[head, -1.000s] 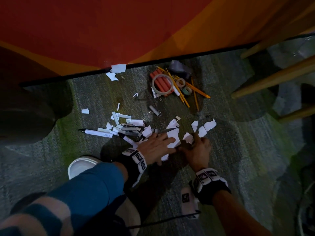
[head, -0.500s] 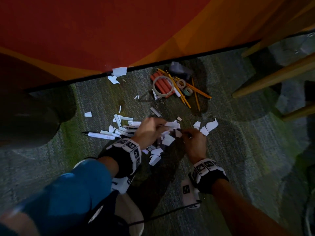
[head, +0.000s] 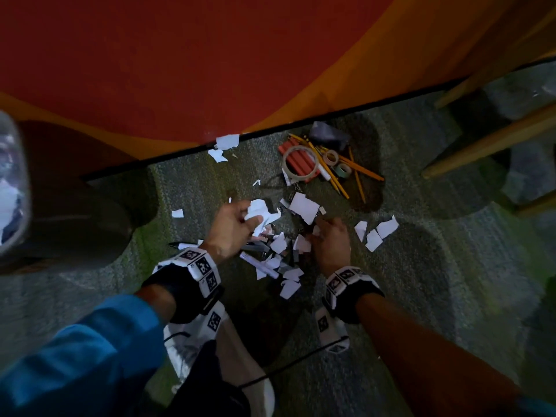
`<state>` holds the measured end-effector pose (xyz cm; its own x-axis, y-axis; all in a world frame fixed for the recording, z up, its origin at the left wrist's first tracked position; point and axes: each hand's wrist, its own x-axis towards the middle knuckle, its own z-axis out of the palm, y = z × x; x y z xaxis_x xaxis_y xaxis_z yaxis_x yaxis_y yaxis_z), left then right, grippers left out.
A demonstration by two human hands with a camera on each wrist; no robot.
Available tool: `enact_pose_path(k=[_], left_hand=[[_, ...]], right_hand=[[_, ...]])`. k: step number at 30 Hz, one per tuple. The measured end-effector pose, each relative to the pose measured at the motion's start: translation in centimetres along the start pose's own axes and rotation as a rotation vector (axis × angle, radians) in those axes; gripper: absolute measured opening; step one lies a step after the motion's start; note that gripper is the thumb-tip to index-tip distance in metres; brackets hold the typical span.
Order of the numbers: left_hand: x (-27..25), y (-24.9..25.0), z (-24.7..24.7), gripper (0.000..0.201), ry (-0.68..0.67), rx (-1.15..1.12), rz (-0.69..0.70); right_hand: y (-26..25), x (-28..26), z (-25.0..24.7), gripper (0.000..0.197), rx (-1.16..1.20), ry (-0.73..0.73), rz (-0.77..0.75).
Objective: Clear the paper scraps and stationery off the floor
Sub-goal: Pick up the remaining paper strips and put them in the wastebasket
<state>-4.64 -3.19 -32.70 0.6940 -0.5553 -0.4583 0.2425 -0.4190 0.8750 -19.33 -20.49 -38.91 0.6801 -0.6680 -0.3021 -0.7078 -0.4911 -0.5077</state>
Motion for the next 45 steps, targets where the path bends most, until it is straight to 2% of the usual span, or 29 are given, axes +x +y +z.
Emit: enact_pose_path(k=[3,4,6,9,12,13,14,16,19,21,24,26,28,30,32,35,38,40,43,45], left_hand=[[-0.2,-0.5,-1.1,0.008,0.011,0.084,0.014],[-0.5,-0.3,-1.4,0.012,0.02,0.098,0.004],[-0.9,-0.2,-1.6,0.016,0.027,0.07,-0.008],[-1.2,0.2,-1.9,0.023,0.035,0.039,-0.031],[-1.5,0.5,-2.0,0.021,0.007,0.058,-0.026],[-1.5,0.6,-1.9,0.021,0.007,0.074,-0.024],[-1.6,0.9,-1.9,0.022,0.005,0.085,-0.016],[-1.4,0.8,-2.0,0.026,-0.005,0.061,-0.039],[-0.8,0.2,-2.0,0.022,-0.034,0.052,-0.08],[-0.3,-0.3,-2.0,0.04,-0.029,0.045,-0.114],[-0.1,-0.8,-2.1,0.032,-0.02,-0.002,-0.134],[-0.2,-0.6,-2.1,0.04,0.0,0.014,-0.13],[-0.1,-0.2,-2.1,0.042,0.025,0.03,-0.127],[-0.2,0.6,-2.1,0.032,0.04,0.037,-0.114],[-0.4,1.3,-2.0,0.025,0.029,0.006,-0.112],[-0.5,1.6,-2.1,0.029,0.038,-0.021,-0.11],[-0.4,1.7,-2.5,0.038,0.049,-0.1,-0.13],[-0.6,2.2,-2.9,0.041,0.034,-0.094,-0.123],[-0.8,3.1,-3.9,0.034,0.038,-0.112,-0.109],[-1.0,3.7,-4.5,0.041,0.049,-0.093,-0.104]], right_hand=[[-0.4,0.4,-0.8,0.023,0.029,0.015,-0.058],[-0.6,0.6,-1.3,0.022,0.014,-0.021,-0.062],[-0.7,1.0,-2.2,0.022,0.011,-0.082,-0.037],[-0.4,0.5,-3.3,0.025,0.171,-0.045,0.04],[-0.3,-1.2,-3.0,0.016,0.262,-0.172,0.072],[-0.4,-1.7,-2.6,0.018,0.267,-0.209,0.093],[-0.4,-1.9,-2.0,0.032,0.255,-0.216,0.094],[-0.6,-1.9,-0.9,0.047,0.186,-0.197,0.065],[-0.8,-1.8,-0.2,0.029,0.107,-0.159,0.002],[-0.8,-1.6,-0.2,0.018,0.124,-0.144,-0.002],[-0.6,-1.0,-0.5,0.016,0.24,-0.116,0.051],[-1.2,-0.3,-1.5,0.014,0.32,-0.097,0.105],[-2.1,1.1,-2.5,0.013,0.308,-0.081,0.076],[-2.9,3.1,-3.0,0.02,0.231,-0.092,0.043],[-3.2,5.1,-2.9,0.036,0.131,-0.127,0.029],[-3.5,6.9,-2.0,0.054,-0.082,-0.203,-0.011],[-3.8,7.1,-1.6,0.057,-0.11,-0.199,-0.015],[-3.8,7.2,-1.5,0.051,-0.092,-0.184,-0.016],[-3.4,7.4,-1.4,0.03,-0.022,-0.227,0.07],[-3.5,7.2,-1.6,0.02,0.057,-0.211,0.098]])
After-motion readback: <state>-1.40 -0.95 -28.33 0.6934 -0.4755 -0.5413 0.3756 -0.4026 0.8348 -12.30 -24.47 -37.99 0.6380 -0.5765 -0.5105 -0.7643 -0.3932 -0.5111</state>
